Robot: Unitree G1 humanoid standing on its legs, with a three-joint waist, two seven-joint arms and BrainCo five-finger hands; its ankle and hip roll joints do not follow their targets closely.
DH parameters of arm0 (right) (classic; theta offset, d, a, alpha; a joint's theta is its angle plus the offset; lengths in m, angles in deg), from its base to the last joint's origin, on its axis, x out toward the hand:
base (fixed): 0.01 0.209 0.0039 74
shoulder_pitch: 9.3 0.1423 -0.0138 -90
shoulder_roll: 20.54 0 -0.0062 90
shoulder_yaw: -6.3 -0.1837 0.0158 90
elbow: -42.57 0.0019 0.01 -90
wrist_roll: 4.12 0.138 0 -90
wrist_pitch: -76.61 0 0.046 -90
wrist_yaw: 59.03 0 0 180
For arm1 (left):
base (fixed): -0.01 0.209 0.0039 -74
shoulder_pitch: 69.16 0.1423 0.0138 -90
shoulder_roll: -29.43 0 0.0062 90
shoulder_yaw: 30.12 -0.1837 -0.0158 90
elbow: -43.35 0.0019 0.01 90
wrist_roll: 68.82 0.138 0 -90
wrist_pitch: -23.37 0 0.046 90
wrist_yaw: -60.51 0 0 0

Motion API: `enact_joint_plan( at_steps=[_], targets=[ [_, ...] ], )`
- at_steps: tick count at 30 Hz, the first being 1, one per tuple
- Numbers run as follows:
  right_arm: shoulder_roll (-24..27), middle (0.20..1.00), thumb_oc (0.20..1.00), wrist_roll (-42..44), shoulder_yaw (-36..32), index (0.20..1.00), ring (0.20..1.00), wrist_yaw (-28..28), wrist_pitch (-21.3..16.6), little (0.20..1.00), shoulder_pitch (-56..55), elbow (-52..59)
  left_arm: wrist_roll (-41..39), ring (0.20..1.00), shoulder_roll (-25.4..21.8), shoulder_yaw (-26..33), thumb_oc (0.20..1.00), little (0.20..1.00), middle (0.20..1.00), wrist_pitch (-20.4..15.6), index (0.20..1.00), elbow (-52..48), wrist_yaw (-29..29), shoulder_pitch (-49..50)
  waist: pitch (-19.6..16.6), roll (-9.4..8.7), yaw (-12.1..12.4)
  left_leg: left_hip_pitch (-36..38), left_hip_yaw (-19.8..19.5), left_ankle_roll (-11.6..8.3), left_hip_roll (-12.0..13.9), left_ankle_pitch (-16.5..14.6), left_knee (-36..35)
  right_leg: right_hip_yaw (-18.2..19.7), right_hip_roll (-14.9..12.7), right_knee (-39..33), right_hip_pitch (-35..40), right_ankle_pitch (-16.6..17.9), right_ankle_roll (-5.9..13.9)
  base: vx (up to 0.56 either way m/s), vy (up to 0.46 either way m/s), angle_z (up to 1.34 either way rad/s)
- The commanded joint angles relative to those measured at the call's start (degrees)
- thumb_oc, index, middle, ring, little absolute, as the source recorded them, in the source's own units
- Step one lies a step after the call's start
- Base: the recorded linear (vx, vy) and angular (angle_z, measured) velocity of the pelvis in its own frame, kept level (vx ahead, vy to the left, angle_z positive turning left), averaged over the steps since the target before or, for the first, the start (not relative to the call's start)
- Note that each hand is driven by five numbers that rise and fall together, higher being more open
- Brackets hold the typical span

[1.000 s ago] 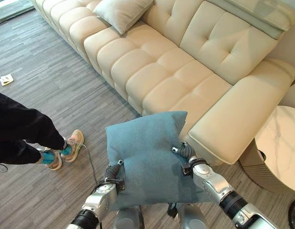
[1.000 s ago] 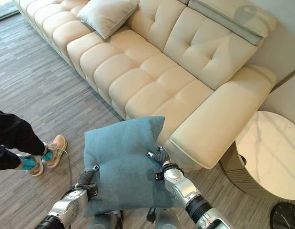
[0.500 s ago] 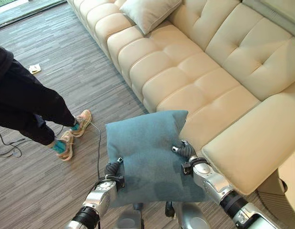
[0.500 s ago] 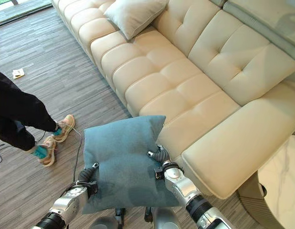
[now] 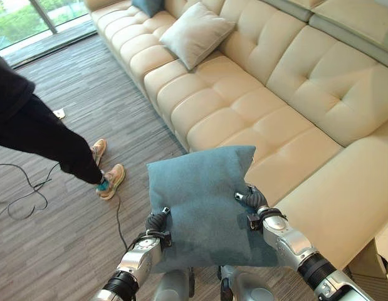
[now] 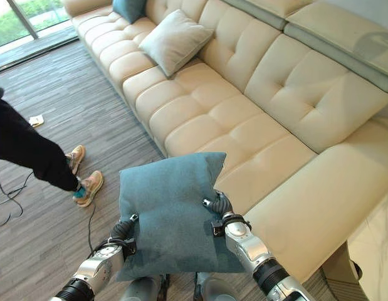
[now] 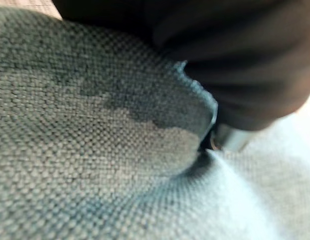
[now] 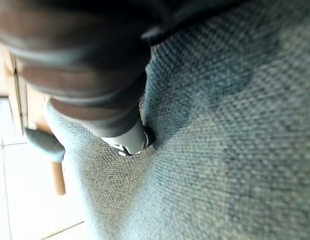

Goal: Pick up all the scattered cushions and arrange them neatly on the sofa.

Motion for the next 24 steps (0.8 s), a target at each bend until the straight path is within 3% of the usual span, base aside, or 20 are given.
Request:
enact_joint_plan(
  at_steps=[1,2,5,9,12,14,15,20,22,24],
  targets=[
    [-8.5,0.2,0.2,-0.97,5.02,0.2,0.2,-5.1,-2.59,0.2,1.01,5.11,2.21,0.2,6.3,-3.18,0.2,0.2,0.2,-3.88,0.2,-7.29,-4.64,-4.74,-2.73,0.12,-0.91,0.7,-0.14,1.32,-1.38,4.6,-2.45,2.77,-0.21,2.6,5.12,-12.35,6.06,0.29,0.199,-1.01],
    [-8.29,0.2,0.2,-1.15,4.55,0.2,0.2,-5.21,-2.33,0.2,1.19,4.81,2.14,0.2,6.24,-3.05,0.2,0.2,0.2,-3.95,0.2,-7.46,-4.61,-4.61,-3.1,0.62,-0.62,1.11,-0.39,1.07,-1.46,5.84,-2.45,4.88,0.09,2.34,6.76,-12.68,6.44,0.33,0.229,-0.98],
    [-8.3,0.2,0.2,-1.84,4.47,0.2,0.2,-5.48,-1.85,0.2,1.08,4.95,1.39,0.2,6.3,-3.17,0.2,0.2,0.2,-4.24,0.2,-7.47,-4.36,-4.22,-3.9,1.02,-0.72,2.09,0.22,1.79,-1.39,5.31,-2.45,6.98,-0.33,2.87,7.65,-13.39,6.98,0.35,0.295,-1.03],
    [-9.62,0.2,0.2,-2.88,4.72,0.2,0.2,-5.84,-1.03,0.2,2.28,3.85,1.03,0.2,6.09,-3.69,0.2,0.2,0.2,-4.26,0.2,-6.08,-3.98,-5.45,-4.56,0.16,0.02,5.08,7.49,4.3,-1.2,3.05,-2.45,9.18,-2.72,11.22,4.07,-14.83,9.56,0.29,0.301,-1.03],
    [-10.97,0.2,0.2,-3.28,4.93,0.2,0.2,-5.94,-0.88,0.2,2.55,3.52,0.38,0.2,5.14,-3.11,0.2,0.2,0.2,-4.26,0.2,-6.44,-3.53,-5.21,-3.6,-0.25,0.89,7.05,12.13,5.51,-0.15,0.96,-2.45,3.84,-4.8,19.57,-1.04,-14.67,10.77,0.14,0.168,-0.98],
    [-11.26,0.2,0.2,-3.18,4.98,0.2,0.2,-5.86,-0.8,0.2,2.4,3.5,0.48,0.2,4.94,-2.95,0.2,0.2,0.2,-4.13,0.2,-6.52,-3.56,-5.18,-3.37,-0.44,0.99,7.69,13.06,5.64,-0.09,0.43,-2.45,2.24,-5.32,20.38,-2.02,-14.31,11.01,0.09,0.082,-0.91],
    [-11.68,0.2,0.2,-2.94,4.85,0.2,0.2,-5.74,-0.76,0.2,2.49,3.47,0.82,0.2,4.6,-3.03,0.2,0.2,0.2,-3.87,0.2,-6.02,-3.8,-5.63,-2.66,-1.02,0.77,8.7,15.73,5.63,0.2,-0.8,-2.45,0.22,-5.4,17.76,-3.75,-12.28,11.23,0.09,0.064,-0.53],
    [-11.88,0.2,0.2,-2.46,4.77,0.2,0.2,-5.17,-1.45,0.2,3.52,3.63,1.16,0.2,4.62,-2.22,0.2,0.2,0.2,-3.82,0.2,-5.74,-3.86,-6.88,-1.87,-1.74,0.14,10.01,20.6,5.4,-0.41,-2.33,-2.45,-3.5,-3.24,5.99,-7.44,-5.88,11.27,0.12,0.03,-0.57],
    [-11.92,0.2,0.2,-2.5,4.91,0.2,0.2,-5.17,-1.64,0.2,3.43,3.71,1.53,0.2,4.86,-1.81,0.2,0.2,0.2,-3.84,0.2,-5.98,-4.01,-6.86,-1.88,-1.75,-0.29,11.86,21.42,5.04,-0.72,-3.49,-2.45,-5.42,-2.5,3.39,-7.82,-4.79,11.84,0.24,-0.021,-0.35],
    [-12.01,0.2,0.2,-2.85,4.77,0.2,0.2,-5.11,-1.82,0.2,3.61,3.78,1.89,0.2,4.95,-0.93,0.2,0.2,0.2,-3.84,0.2,-6.04,-4.15,-6.79,-2.06,-1.84,-0.01,13.5,22.59,4.71,-0.85,-4.6,-2.45,-10.8,-2.81,0.24,-7.36,-3.73,12.56,0.27,-0.074,-0.3]
  ],
)
